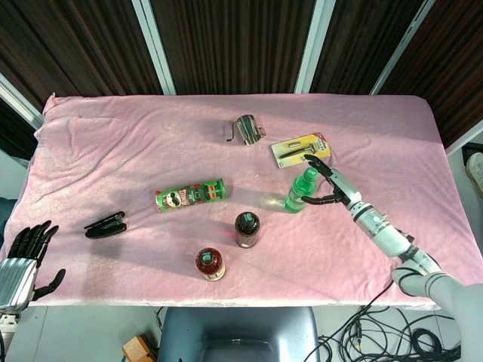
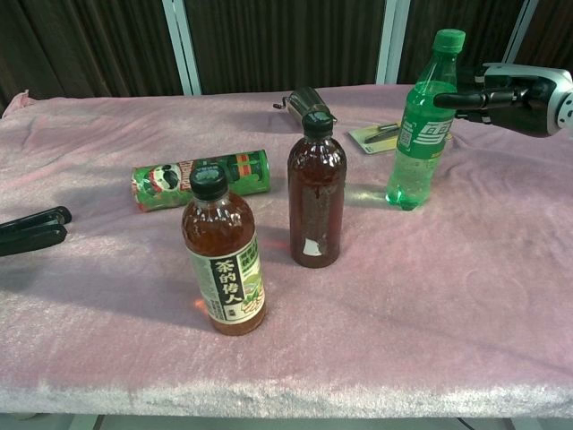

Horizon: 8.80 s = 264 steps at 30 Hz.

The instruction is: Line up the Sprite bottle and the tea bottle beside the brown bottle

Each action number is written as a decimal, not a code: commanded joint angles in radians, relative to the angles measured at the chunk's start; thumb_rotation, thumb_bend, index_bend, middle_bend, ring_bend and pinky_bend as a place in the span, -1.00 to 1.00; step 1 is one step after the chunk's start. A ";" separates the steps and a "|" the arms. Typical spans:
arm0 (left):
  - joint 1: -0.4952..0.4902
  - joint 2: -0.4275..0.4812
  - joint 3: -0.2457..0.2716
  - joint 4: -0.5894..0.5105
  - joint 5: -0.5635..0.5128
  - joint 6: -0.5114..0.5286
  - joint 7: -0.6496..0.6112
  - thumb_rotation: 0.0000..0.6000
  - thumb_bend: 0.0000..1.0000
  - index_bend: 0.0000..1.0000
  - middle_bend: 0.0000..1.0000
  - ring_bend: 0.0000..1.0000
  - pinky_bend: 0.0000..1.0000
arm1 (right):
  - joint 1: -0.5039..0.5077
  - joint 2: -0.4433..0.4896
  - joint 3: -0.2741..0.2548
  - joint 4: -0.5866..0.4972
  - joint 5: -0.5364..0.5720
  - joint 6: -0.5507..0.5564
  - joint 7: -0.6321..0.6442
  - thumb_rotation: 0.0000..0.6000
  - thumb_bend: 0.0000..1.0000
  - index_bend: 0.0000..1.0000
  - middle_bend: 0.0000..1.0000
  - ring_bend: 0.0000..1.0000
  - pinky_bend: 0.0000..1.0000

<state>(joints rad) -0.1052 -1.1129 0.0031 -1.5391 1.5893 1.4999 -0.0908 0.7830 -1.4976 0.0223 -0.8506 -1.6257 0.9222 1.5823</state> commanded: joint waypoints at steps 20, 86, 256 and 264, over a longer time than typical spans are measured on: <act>0.005 0.006 0.000 0.005 -0.009 0.000 -0.011 1.00 -0.34 -1.00 -1.00 -1.00 -1.00 | 0.028 -0.097 0.045 0.025 0.111 -0.066 -0.190 1.00 -0.56 0.30 -0.22 -0.46 -0.29; 0.008 0.012 0.008 0.008 0.009 0.004 -0.041 1.00 -0.34 -1.00 -1.00 -1.00 -1.00 | -0.056 -0.153 0.064 -0.240 0.060 0.176 -0.675 1.00 -0.31 1.00 0.36 0.27 0.51; -0.433 -0.537 -0.170 0.172 -0.113 -0.292 -0.647 1.00 0.00 0.33 0.33 0.06 0.15 | -0.601 0.391 -0.142 -0.562 -0.212 0.652 -1.317 1.00 -0.74 -1.00 -1.00 -1.00 -0.90; -0.500 -0.573 -0.210 0.170 -0.167 -0.383 -0.566 1.00 0.00 0.31 0.31 0.05 0.13 | -0.599 0.392 -0.135 -0.562 -0.199 0.641 -1.313 1.00 -0.74 -1.00 -1.00 -1.00 -0.90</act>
<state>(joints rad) -0.5911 -1.6767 -0.1996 -1.3680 1.4318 1.1320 -0.6769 0.1836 -1.1057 -0.1125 -1.4133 -1.8253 1.5635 0.2691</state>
